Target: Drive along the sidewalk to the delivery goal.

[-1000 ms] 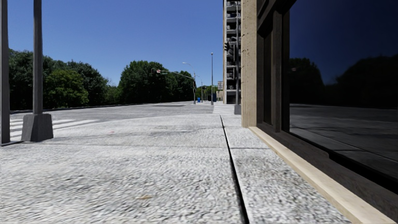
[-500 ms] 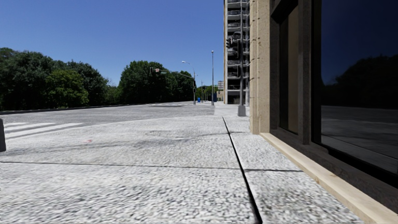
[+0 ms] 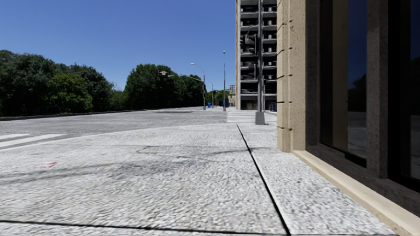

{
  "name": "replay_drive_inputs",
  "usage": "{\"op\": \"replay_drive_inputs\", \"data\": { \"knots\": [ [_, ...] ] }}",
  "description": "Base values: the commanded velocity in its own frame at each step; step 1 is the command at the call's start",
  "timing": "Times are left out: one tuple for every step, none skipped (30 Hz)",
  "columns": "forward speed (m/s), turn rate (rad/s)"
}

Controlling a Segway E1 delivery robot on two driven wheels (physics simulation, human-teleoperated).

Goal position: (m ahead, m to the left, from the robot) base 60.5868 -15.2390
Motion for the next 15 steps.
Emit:
{"op": "replay_drive_inputs", "data": {
  "knots": [
    [2.0, -0.2],
    [2.0, -0.2],
    [2.0, -0.2],
    [2.0, -0.2],
    [2.0, -0.2],
    [2.0, -0.2],
    [2.0, -0.2],
    [2.0, -0.2],
    [2.0, -0.2],
    [2.0, -0.2],
    [2.0, -0.2],
    [2.0, -0.2],
    [2.0, -0.2],
    [2.0, -0.2],
    [2.0, -0.2]
  ]
}}
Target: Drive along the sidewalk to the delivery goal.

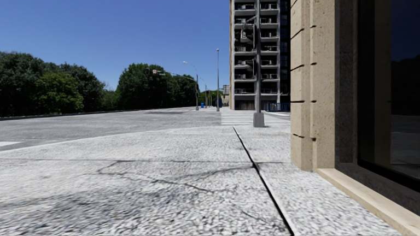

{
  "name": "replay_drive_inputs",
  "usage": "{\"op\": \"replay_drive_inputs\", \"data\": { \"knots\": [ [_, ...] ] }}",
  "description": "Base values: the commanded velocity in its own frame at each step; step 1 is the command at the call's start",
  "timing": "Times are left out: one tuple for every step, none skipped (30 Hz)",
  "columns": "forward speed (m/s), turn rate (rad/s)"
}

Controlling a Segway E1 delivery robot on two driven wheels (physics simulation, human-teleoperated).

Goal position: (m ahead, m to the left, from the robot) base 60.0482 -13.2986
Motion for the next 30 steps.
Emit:
{"op": "replay_drive_inputs", "data": {
  "knots": [
    [2.0, -0.2],
    [2.0, -0.2],
    [2.0, -0.2],
    [2.0, -0.2],
    [2.0, -0.21],
    [2.0, -0.23],
    [2.0, -0.26],
    [2.0, -0.26],
    [2.0, -0.27],
    [2.0, -0.28],
    [2.0, -0.28],
    [2.0, -0.29],
    [2.0, -0.29],
    [2.0, -0.29],
    [2.0, -0.3],
    [2.0, -0.31],
    [2.0, -0.31],
    [2.0, -0.32],
    [2.0, -0.32],
    [2.0, -0.32],
    [2.0, -0.33],
    [2.0, -0.34],
    [2.0, -0.34],
    [2.0, -0.34],
    [2.0, -0.34],
    [2.0, -0.34],
    [2.0, -0.34],
    [2.0, -0.35],
    [2.0, -0.35],
    [2.0, -0.35]
  ]
}}
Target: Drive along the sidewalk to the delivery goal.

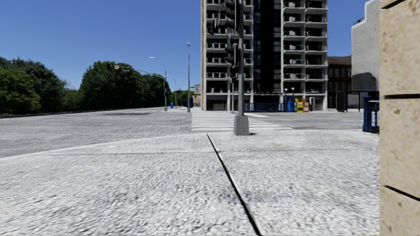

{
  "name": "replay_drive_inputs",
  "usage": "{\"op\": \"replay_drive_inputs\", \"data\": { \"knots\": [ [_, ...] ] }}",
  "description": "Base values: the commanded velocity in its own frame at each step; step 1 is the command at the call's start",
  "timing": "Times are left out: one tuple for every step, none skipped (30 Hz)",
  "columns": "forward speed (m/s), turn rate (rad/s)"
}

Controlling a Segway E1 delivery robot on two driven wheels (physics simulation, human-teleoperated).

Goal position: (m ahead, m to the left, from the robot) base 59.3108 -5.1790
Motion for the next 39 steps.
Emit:
{"op": "replay_drive_inputs", "data": {
  "knots": [
    [2.0, -0.37],
    [2.0, -0.37],
    [2.0, -0.39],
    [2.0, -0.4],
    [2.0, -0.41],
    [2.0, -0.42],
    [2.0, -0.43],
    [2.0, -0.43],
    [2.0, -0.43],
    [2.0, -0.45],
    [2.0, -0.48],
    [2.0, -0.51],
    [2.0, -0.52],
    [2.0, -0.52],
    [2.0, -0.52],
    [2.0, -0.52],
    [2.0, -0.52],
    [2.0, -0.52],
    [2.0, -0.52],
    [2.0, -0.52],
    [2.0, -0.52],
    [2.0, -0.46],
    [2.0, -0.34],
    [2.0, -0.26],
    [2.0, -0.24],
    [2.0, -0.24],
    [2.0, -0.24],
    [2.0, -0.24],
    [2.0, -0.46],
    [2.0, -0.46],
    [2.0, -0.48],
    [2.0, -0.5],
    [2.0, -0.51],
    [2.0, -0.52],
    [2.0, -0.52],
    [2.0, -0.52],
    [2.0, -0.52],
    [2.0, -0.52],
    [2.0, -0.52]
  ]
}}
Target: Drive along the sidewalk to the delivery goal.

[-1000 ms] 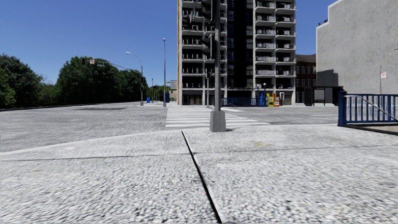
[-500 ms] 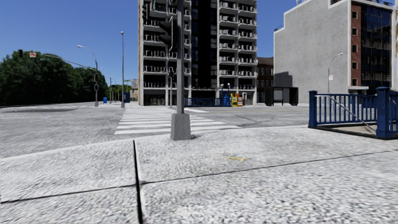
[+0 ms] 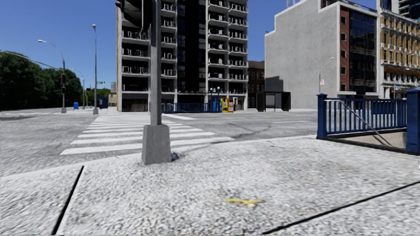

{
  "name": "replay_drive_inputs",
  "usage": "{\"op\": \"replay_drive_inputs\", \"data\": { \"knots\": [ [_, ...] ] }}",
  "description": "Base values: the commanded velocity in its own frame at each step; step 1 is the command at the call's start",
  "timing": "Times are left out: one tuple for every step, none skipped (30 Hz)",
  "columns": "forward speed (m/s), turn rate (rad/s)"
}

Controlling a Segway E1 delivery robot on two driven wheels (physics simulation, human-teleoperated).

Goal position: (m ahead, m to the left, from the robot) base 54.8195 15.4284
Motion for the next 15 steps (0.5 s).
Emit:
{"op": "replay_drive_inputs", "data": {
  "knots": [
    [2.0, -0.42],
    [2.0, -0.37],
    [2.0, -0.35],
    [2.0, -0.35],
    [2.0, -0.35],
    [2.0, -0.35],
    [2.0, 0.0],
    [2.0, 0.0],
    [2.0, 0.0],
    [2.0, 0.0],
    [2.0, 0.0],
    [2.0, 0.0],
    [2.0, 0.0],
    [2.0, 0.0],
    [2.0, 0.0]
  ]
}}
